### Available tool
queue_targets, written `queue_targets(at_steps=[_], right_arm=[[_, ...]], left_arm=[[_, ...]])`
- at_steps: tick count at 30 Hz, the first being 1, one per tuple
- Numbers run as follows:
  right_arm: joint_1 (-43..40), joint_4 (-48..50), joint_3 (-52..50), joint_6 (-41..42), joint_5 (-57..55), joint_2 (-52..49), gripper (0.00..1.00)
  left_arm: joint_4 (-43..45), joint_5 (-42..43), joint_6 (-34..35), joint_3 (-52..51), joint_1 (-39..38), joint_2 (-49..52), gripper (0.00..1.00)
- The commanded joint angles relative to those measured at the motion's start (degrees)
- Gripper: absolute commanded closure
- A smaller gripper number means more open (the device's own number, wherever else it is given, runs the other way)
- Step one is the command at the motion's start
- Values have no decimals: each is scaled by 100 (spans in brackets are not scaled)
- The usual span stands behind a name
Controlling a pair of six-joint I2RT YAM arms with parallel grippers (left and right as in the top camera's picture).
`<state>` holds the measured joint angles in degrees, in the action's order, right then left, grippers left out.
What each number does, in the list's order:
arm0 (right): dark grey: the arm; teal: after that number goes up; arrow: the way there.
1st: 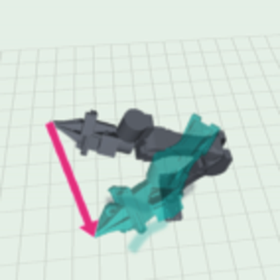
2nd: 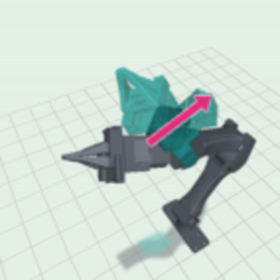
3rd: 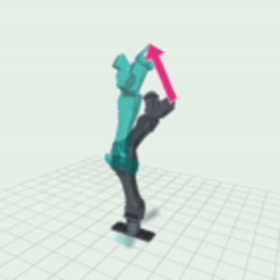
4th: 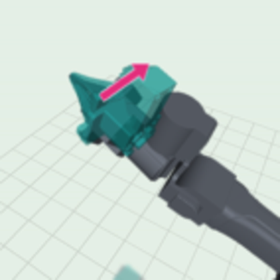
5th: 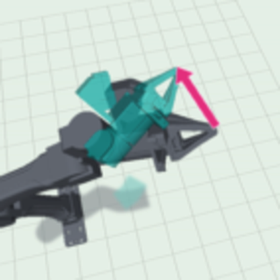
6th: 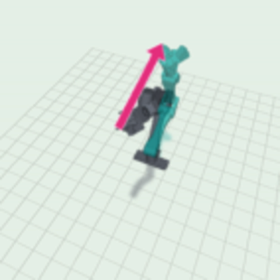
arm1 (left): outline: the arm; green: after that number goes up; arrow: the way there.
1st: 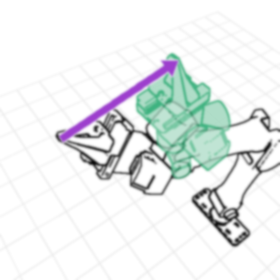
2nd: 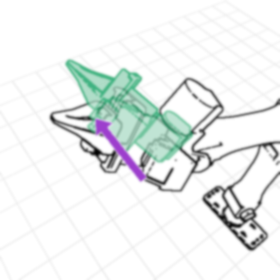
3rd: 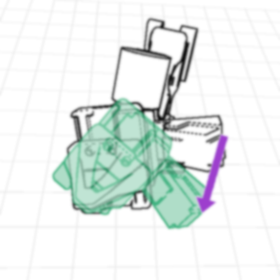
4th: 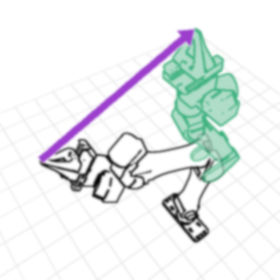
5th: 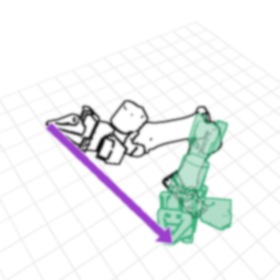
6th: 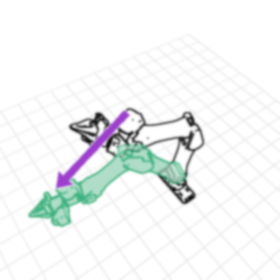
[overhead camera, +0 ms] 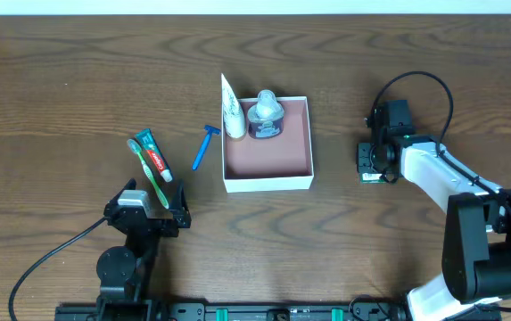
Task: Pack container
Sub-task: 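Lift the soap box and reorient it upright in the right gripper, then carry the soap box into the box's right side and release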
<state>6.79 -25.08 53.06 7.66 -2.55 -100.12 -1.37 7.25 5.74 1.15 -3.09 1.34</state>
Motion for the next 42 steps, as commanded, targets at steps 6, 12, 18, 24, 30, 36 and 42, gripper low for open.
queue_targets(at_steps=[6,12,18,24,30,36,42], right_arm=[[35,-457,286,0,404,-48,67],[37,-1303,1351,-2,1384,245,69],[55,-1460,2256,205,2983,702,65],[326,-1091,2326,859,3128,767,66],[841,-693,2326,1495,2688,688,66],[1237,-420,2326,2208,2000,533,66],[1381,-271,2323,2426,1731,227,67]], left_arm=[[-203,70,-37,-92,17,2,2],[-203,70,-39,-92,17,2,2],[-203,70,-37,-92,17,2,2],[-203,70,-37,-92,20,2,2],[-205,70,-37,-92,20,2,2],[-203,70,-37,-92,17,2,2],[-203,70,-37,-92,17,2,2]])
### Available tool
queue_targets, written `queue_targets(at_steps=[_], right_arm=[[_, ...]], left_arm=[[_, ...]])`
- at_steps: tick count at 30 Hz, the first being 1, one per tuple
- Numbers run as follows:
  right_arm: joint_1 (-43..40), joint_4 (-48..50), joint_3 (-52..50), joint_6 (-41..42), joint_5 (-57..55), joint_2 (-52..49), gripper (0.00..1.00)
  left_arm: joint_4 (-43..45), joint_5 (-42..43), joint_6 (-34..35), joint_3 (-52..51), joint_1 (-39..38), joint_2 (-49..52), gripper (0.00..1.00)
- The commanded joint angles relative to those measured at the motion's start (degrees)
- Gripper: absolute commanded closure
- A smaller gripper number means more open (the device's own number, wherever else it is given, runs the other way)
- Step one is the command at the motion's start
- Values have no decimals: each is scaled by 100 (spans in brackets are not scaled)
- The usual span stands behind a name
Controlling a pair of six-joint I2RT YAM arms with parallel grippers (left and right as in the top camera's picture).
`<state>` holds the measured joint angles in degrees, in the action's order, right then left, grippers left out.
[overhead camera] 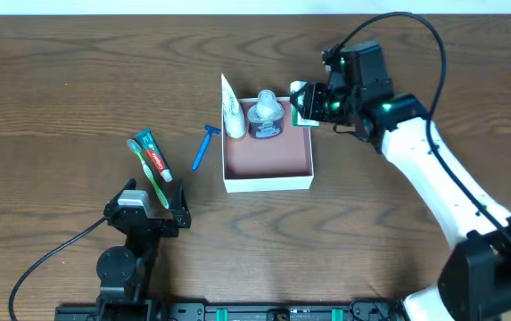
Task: Pack container
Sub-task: 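Carry the soap box into the box's right side and release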
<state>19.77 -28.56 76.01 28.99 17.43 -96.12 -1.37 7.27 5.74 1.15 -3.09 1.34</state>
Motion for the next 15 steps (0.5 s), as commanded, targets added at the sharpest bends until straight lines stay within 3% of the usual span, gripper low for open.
queue_targets(at_steps=[1,11,15], right_arm=[[101,105,28,295,-264,-247,67],[168,197,28,330,-219,-828,67],[168,223,28,304,-199,-885,49]], left_arm=[[-203,68,-39,-92,17,2,2],[-203,68,-39,-92,20,2,2],[-205,68,-37,-92,17,2,2]])
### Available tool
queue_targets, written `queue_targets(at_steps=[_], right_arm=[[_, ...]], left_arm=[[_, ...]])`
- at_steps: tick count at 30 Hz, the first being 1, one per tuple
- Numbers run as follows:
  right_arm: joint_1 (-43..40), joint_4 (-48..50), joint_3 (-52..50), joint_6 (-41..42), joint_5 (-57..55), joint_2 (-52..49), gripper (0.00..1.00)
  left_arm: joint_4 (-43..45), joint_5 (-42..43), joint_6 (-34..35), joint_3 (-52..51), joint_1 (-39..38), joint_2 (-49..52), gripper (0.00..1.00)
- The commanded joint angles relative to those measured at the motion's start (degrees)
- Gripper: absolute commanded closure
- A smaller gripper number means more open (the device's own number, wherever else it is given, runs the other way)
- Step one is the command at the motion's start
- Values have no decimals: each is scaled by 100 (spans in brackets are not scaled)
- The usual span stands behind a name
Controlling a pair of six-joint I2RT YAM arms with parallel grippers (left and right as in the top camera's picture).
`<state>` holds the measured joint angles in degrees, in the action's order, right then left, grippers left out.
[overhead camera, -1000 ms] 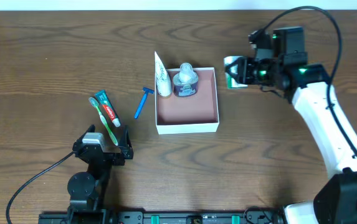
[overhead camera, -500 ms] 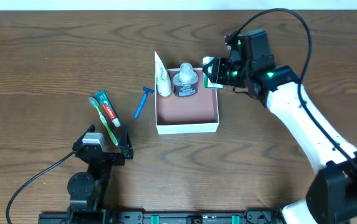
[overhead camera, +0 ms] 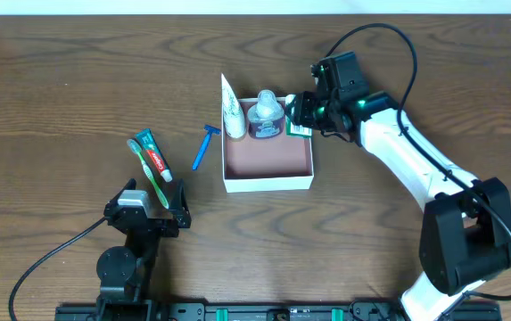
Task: Pack container
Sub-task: 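Carry the soap box into the box's right side and release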
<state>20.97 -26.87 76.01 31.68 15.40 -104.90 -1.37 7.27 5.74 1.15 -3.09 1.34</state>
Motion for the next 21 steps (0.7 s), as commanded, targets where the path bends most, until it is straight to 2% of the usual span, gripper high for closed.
queue_targets(at_steps=[1,3,7,21], right_arm=[[48,63,28,-4,7,-7,45],[48,98,28,-9,7,-7,34],[48,140,28,-9,11,-7,24],[42,262,68,-118,304,149,22]], left_arm=[[-205,68,-37,-92,20,2,2],[-205,68,-39,-92,20,2,2],[-203,68,-37,-92,17,2,2],[-205,68,-37,-92,17,2,2]])
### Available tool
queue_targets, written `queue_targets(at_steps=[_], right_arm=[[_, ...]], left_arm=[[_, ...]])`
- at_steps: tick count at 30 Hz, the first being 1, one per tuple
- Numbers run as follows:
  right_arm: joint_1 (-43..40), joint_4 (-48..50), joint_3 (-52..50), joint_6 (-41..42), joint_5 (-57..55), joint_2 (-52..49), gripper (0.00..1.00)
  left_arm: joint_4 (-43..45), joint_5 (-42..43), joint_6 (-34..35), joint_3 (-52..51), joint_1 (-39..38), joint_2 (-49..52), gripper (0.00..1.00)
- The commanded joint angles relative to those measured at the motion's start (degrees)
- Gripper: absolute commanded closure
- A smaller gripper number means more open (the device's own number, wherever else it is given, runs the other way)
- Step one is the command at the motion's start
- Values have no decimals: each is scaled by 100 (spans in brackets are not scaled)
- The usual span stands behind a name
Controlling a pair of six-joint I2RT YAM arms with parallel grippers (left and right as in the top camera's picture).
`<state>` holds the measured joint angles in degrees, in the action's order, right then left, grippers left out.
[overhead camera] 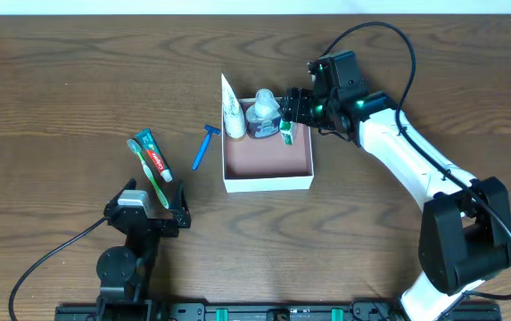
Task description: Pack container
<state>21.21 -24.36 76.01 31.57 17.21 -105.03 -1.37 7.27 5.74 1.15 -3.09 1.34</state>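
Observation:
The white box with a pink floor (268,184) stands mid-table. At its back wall a white tube (233,114) stands upright beside a grey-capped bottle (263,117). My right gripper (289,114) reaches over the box's back right corner, shut on a small green-and-white item (285,135) that hangs just inside the box next to the bottle. A blue razor (203,145) lies left of the box. Further left lie a green toothpaste tube (154,159) and a green toothbrush (146,172). My left gripper (152,207) rests open near the front edge, just below the toothbrush's end.
The right arm (407,156) stretches from the front right across to the box, with its black cable (389,36) looping above. The left arm's cable (50,259) trails toward the front left. The box's front half is bare pink floor.
My right gripper has shifted a little left, from over the box's right wall to inside its back right corner. The green-and-white item now hangs beside the bottle. The left arm stayed still.
My right gripper was down on the table right of the box at a small green-and-white item. Then it held that item in the air near the box's back right corner. Then it was at the right wall, and now the item hangs inside the box.

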Motion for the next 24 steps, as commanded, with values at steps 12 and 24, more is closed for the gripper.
queue_targets(at_steps=[12,24], right_arm=[[-815,-1010,83,-468,-778,1569,17],[-3274,-2498,81,-245,-1580,2065,1]], left_arm=[[-203,68,-37,-92,17,2,2],[-203,68,-37,-92,20,2,2]])
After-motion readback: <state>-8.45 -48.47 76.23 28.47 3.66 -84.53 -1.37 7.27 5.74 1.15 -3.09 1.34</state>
